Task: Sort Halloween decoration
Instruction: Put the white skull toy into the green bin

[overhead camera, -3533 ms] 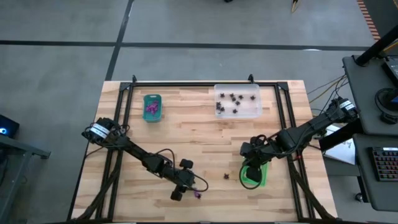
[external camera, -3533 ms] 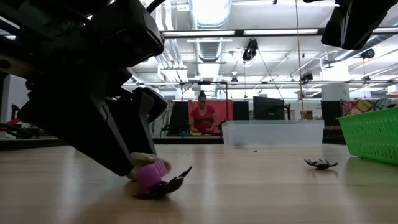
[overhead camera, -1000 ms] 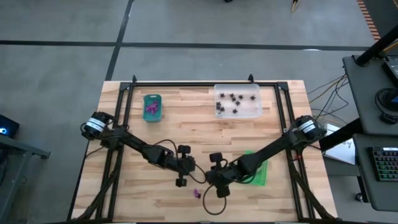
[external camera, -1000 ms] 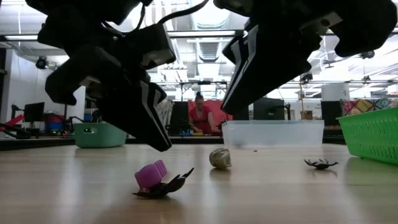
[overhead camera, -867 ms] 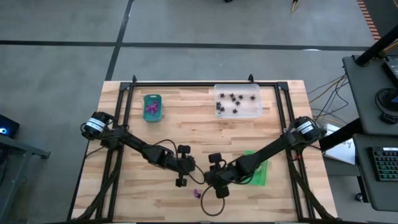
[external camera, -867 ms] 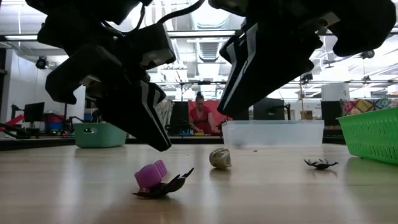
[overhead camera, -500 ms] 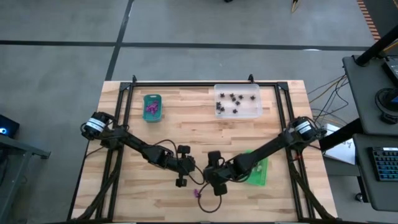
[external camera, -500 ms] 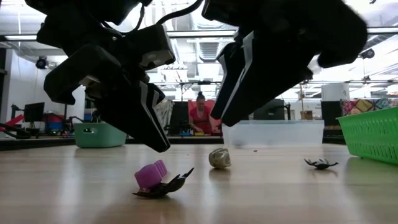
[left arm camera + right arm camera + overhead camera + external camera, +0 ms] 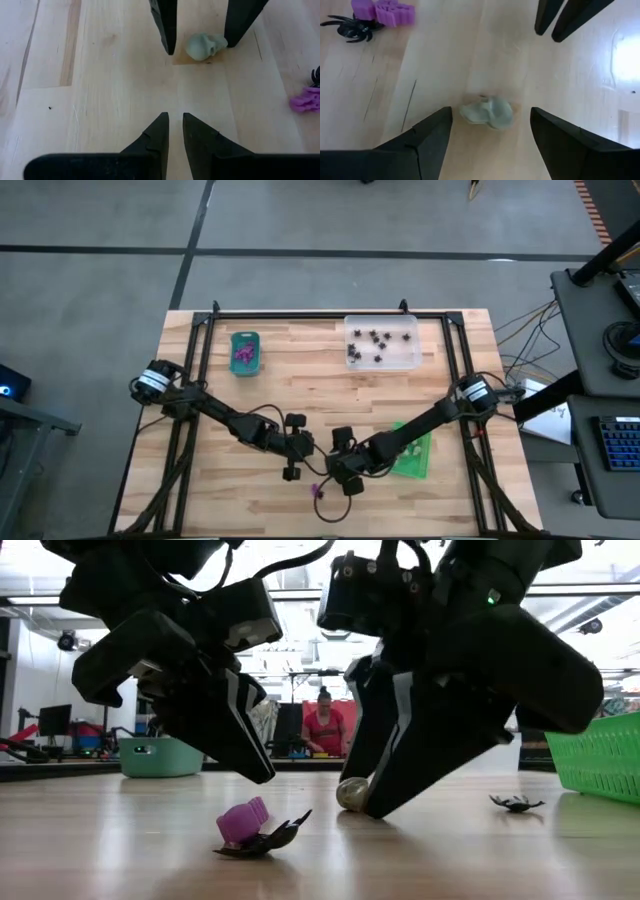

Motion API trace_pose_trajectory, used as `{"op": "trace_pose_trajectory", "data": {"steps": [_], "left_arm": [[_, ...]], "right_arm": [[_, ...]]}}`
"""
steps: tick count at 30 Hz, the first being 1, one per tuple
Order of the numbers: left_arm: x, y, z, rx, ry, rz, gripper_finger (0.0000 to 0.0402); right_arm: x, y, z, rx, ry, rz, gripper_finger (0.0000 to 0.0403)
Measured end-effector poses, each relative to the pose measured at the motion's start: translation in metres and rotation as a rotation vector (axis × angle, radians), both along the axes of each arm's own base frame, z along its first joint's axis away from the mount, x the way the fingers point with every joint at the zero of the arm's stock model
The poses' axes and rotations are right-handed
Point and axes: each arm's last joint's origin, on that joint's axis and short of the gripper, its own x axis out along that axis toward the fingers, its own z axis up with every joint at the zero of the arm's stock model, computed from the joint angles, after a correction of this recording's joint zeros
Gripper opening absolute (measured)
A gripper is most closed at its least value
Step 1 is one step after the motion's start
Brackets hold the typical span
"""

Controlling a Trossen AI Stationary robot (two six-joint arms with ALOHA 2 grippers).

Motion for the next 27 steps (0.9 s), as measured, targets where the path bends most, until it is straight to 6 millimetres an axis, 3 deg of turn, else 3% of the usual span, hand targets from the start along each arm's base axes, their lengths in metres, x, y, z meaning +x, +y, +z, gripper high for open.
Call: {"op": "trace_pose_trajectory", "data": {"steps": [6,27], "left_arm": [[0.0002,-0.0001,0.0000,-0.001,-0.002,0.000,0.0038],[0.0004,-0.0001,0.0002,-0.001,-0.004,0.000,0.0038]], "right_arm": [[0.0016,-0.0008,-0.0048,-0.001,0.008,0.001,0.0255],[0.0046,-0.0078,0.0013,0.071,0.010,0.011,0.0153]]}}
